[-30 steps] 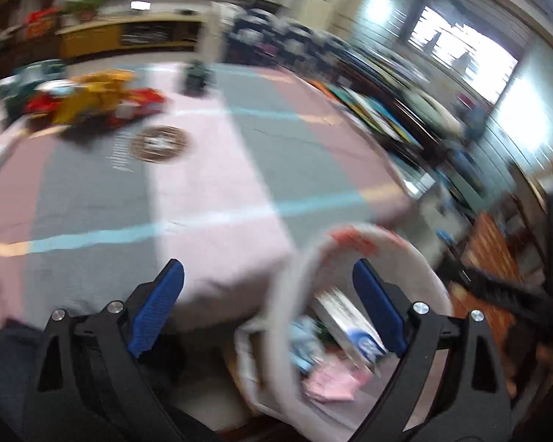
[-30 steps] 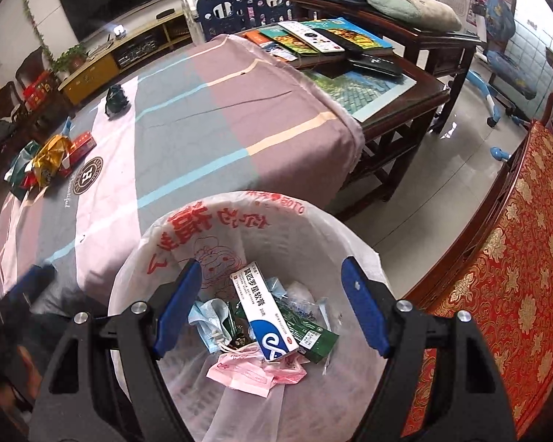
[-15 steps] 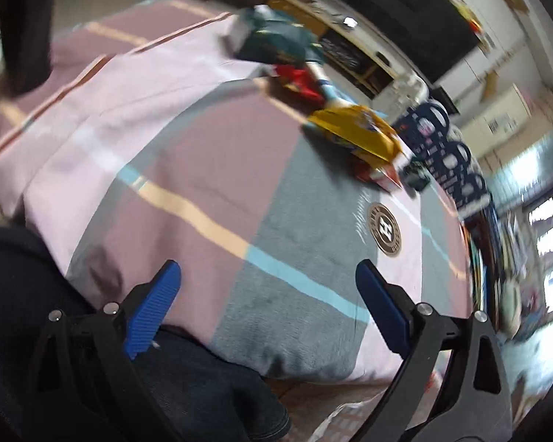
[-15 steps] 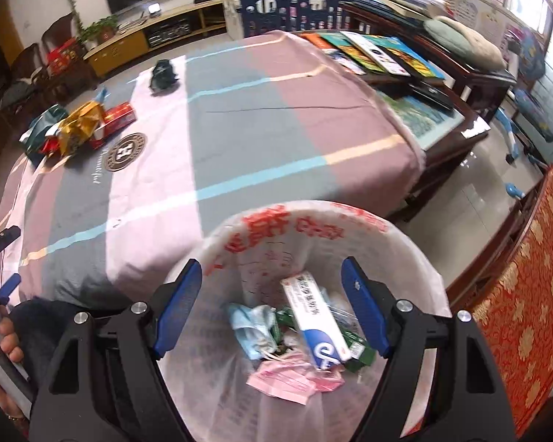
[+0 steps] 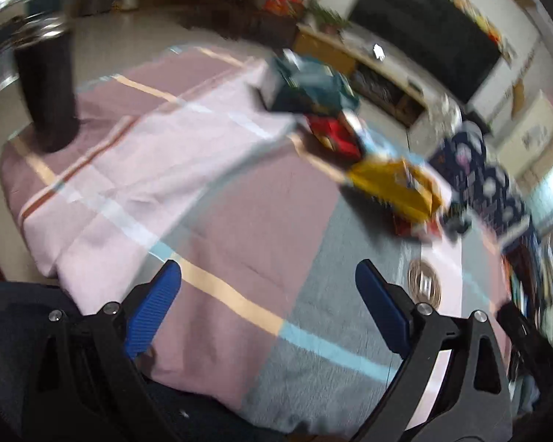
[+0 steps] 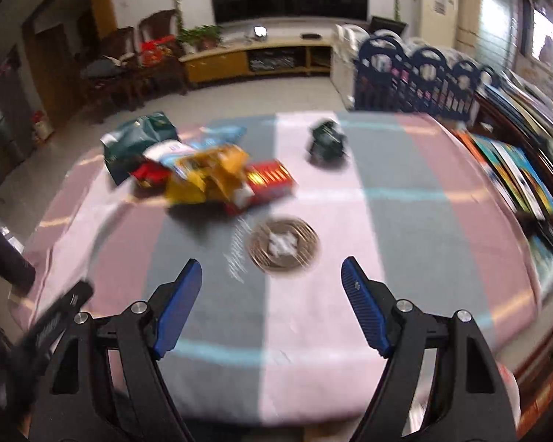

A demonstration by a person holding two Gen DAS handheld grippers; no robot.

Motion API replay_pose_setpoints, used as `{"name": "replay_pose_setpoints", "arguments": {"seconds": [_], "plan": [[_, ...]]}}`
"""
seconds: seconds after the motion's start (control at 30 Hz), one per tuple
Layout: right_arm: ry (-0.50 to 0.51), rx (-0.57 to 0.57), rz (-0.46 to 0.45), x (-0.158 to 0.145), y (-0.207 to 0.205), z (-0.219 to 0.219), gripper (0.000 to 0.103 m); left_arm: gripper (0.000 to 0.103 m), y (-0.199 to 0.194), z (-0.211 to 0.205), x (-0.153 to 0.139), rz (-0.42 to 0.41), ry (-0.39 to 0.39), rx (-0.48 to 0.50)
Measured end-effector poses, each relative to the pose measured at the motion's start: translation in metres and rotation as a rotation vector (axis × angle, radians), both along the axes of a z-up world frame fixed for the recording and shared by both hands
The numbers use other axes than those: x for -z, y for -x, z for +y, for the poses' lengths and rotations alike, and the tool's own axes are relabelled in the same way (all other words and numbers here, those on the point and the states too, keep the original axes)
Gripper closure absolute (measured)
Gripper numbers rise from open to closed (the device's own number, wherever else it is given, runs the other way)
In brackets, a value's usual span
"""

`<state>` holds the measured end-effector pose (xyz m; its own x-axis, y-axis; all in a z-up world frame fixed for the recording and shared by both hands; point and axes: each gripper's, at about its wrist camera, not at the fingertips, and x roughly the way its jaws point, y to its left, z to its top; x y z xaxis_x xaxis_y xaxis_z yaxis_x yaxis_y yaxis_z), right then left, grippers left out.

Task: Collect trash
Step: 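Reach the right tool to the yellow chip bag and grasp it, then grasp the red cigarette box with the left tool while the right tool holds the chip bag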

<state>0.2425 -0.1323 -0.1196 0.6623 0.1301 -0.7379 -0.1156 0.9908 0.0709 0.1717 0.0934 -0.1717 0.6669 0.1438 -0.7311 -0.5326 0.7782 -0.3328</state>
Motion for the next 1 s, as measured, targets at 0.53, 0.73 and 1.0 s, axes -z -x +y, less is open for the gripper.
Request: {"name": "replay_pose_setpoints", "arguments": {"seconds": [0.53, 0.73, 1.0], "plan": [[0.315, -0.253, 0.105, 0.070, -0.119, 0.129, 0.090, 0.008, 0.006, 0.017, 0.005, -0.032, 0.067, -0.059], [0.193, -0.295, 0.096, 0.060, -0.081, 0.097, 0.094, 0.008, 0.008, 0.021, 0.009, -0.031, 0.108, -0.071], [-0.001, -0.202, 0.100, 0.035, -0.012, 0.004, 0.094, 0.008, 0.006, 0.027, 0.016, -0.008, 0.179, -0.073]]}}
